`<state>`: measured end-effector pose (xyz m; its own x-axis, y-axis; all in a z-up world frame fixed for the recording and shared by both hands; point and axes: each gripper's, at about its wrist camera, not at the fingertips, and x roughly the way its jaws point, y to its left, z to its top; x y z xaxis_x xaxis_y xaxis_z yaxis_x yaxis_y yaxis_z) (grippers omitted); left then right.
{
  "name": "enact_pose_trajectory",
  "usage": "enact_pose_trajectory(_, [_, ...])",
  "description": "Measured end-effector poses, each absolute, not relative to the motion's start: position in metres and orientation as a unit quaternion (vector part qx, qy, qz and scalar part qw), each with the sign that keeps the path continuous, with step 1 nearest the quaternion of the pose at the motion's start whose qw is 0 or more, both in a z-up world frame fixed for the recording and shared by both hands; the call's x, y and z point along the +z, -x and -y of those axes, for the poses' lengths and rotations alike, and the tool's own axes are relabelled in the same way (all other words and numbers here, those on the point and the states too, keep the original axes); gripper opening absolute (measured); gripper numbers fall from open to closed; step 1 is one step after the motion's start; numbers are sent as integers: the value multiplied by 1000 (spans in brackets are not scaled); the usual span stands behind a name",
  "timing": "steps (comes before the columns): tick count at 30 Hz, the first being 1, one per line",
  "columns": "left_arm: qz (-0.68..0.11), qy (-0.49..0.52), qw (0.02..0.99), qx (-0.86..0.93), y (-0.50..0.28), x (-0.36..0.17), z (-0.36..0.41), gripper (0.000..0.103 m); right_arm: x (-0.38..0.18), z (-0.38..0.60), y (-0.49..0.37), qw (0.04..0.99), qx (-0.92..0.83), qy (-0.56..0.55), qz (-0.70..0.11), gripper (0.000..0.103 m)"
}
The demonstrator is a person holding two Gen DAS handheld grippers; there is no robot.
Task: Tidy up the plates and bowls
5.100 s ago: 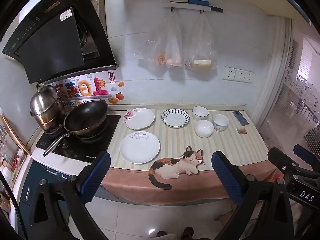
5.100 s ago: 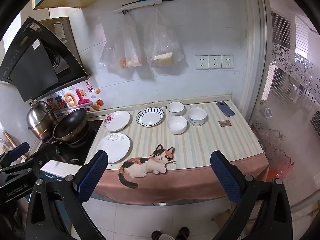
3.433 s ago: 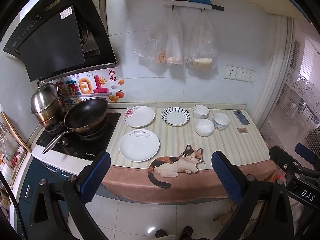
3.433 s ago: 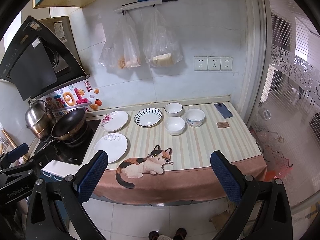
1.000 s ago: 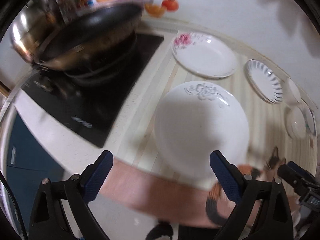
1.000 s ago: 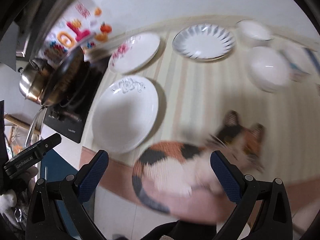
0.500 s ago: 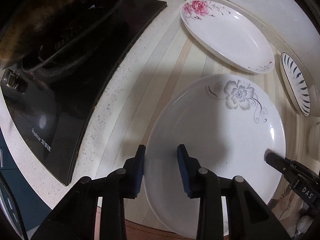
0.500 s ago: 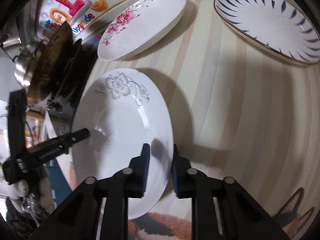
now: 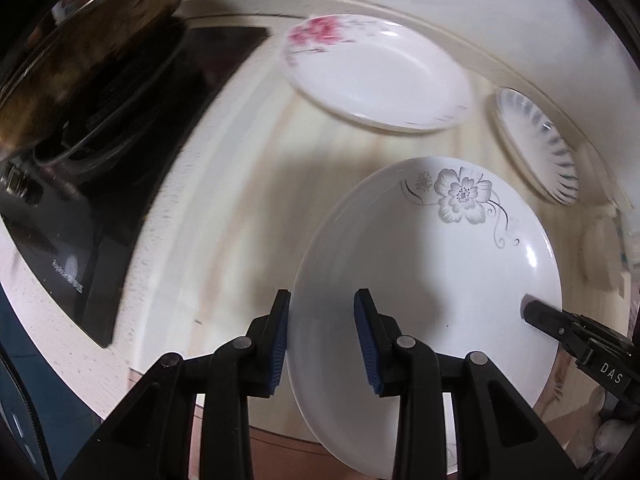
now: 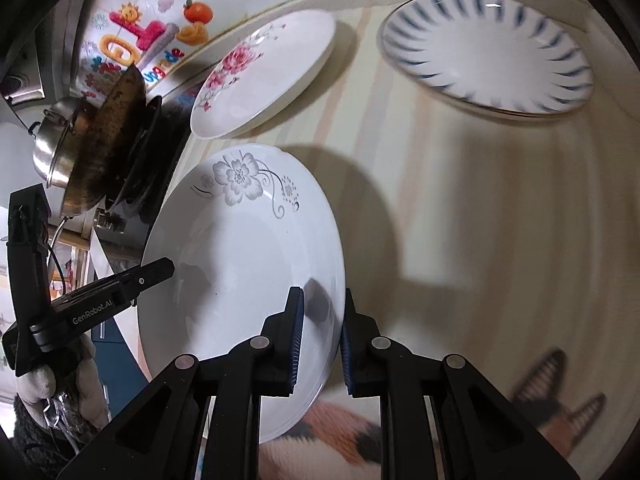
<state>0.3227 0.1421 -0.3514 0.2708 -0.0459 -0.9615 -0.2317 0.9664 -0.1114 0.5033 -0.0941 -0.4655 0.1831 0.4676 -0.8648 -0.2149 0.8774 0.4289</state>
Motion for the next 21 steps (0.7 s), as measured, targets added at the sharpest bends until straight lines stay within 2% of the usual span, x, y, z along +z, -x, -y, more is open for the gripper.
enact_pose_trajectory(9, [-602,96,793,-17,-328,-351,-71,29,-441,186,-452,782,169,-123,-587,18])
enact_pose_trajectory(21, [-616,52,785,-49,-335,-378,-6,29,-463,258,-417,791,108,-161,-580,18])
